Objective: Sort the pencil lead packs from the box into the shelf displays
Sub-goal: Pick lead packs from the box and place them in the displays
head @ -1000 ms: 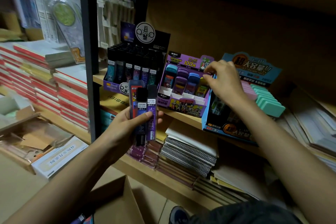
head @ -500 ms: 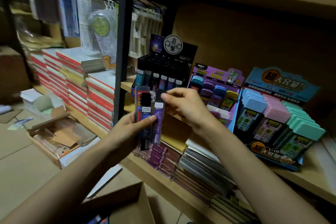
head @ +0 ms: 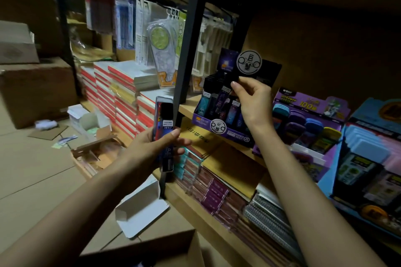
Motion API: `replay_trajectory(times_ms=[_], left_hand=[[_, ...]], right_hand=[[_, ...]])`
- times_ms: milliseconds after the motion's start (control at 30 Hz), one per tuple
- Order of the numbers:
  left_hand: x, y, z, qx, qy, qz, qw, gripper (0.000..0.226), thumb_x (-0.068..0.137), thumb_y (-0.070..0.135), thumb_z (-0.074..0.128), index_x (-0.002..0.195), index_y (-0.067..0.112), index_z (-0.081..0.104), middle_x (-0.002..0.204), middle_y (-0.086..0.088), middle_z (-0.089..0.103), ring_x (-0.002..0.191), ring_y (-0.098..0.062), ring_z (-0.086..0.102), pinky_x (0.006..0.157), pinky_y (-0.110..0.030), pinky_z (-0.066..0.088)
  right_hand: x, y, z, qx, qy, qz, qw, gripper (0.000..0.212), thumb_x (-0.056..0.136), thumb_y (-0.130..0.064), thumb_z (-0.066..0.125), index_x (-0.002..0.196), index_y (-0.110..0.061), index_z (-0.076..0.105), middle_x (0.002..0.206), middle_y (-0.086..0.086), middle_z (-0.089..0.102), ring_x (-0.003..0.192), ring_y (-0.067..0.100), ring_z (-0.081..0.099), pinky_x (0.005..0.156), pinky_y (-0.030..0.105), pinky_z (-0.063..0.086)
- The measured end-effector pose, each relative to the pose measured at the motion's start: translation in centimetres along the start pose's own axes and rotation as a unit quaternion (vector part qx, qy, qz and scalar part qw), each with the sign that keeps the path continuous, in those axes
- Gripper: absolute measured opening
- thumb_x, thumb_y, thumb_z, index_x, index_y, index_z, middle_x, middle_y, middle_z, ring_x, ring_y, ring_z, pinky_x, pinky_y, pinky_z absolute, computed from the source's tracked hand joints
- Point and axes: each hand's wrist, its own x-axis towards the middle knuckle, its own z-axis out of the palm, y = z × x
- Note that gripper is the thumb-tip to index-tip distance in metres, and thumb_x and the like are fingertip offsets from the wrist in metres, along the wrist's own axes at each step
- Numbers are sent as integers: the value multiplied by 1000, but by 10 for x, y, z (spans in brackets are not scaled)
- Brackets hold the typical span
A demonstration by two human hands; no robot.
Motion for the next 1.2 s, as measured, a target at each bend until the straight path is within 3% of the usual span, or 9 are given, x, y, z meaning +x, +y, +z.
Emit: replay_trajectory(times_ms=[200,400,567,733,900,967,1033,1100,1200], left_hand=[[8,-5,1,6,22,-8,1000,31,81,26,61,107,10,56,91,-7,74,68,-9,68,57,-21,53],[17,-11,11,-13,6,-11,1000,35,77,26,61,108,10,56,85,-4,74,67,-9,67,65,-23,57],[18,-11,16,-35,2,-17,999,35,78,24,63,108,8,55,83,-9,74,63,-11,68,54,-20,54],[15,-9,19,-38,1,-17,999,42,78,24,64,113,4,54,82,-10,74,62,-12,68,53,-19,53],[9,-7,19,-29,2,-6,1000,42,76,26,64,111,6,55,79,-8,74,63,-12,69,53,-19,53],[8,-6,18,-22,4,-1,1000,41,75,27,65,109,7,55,76,-6,73,63,-12,68,54,-19,53],[7,-6,18,-17,7,4,1000,39,75,28,65,107,8,56,76,-7,73,63,-12,68,54,-20,53],[8,-6,19,-10,7,10,1000,40,75,29,66,108,9,57,77,-7,73,64,-12,69,55,-20,54],[8,-8,20,5,-9,15,1000,40,76,29,66,109,10,58,79,-7,73,67,-13,70,56,-20,54]], right_hand=[[-2,11,17,-24,-27,-17,999,31,90,-18,62,118,-4,63,103,-6,62,98,4,58,83,7,45],[3,20,22,-29,-58,26,998,25,90,-19,61,112,-7,66,97,3,68,94,19,66,83,33,54],[-1,29,27,-73,-45,25,996,20,92,-22,59,98,-8,71,81,1,68,81,17,67,75,36,56],[-3,32,29,-143,-66,8,987,29,95,-29,53,83,-8,68,72,4,67,62,5,62,54,16,43],[-8,20,18,-188,-90,19,978,51,94,-45,48,66,-5,64,60,8,65,55,20,64,58,29,51],[-11,6,13,-138,-122,62,981,55,94,-49,43,68,-6,64,63,10,66,54,19,64,54,27,51],[-20,-11,12,-17,-222,127,967,46,96,-44,44,83,-6,66,74,10,68,60,15,65,52,21,49],[-33,-23,14,75,-318,166,930,29,94,-33,52,97,-7,65,84,6,67,68,11,64,57,20,50],[-50,-29,18,115,-347,162,916,8,89,-17,61,97,-15,64,86,-4,66,74,5,63,68,24,51]])
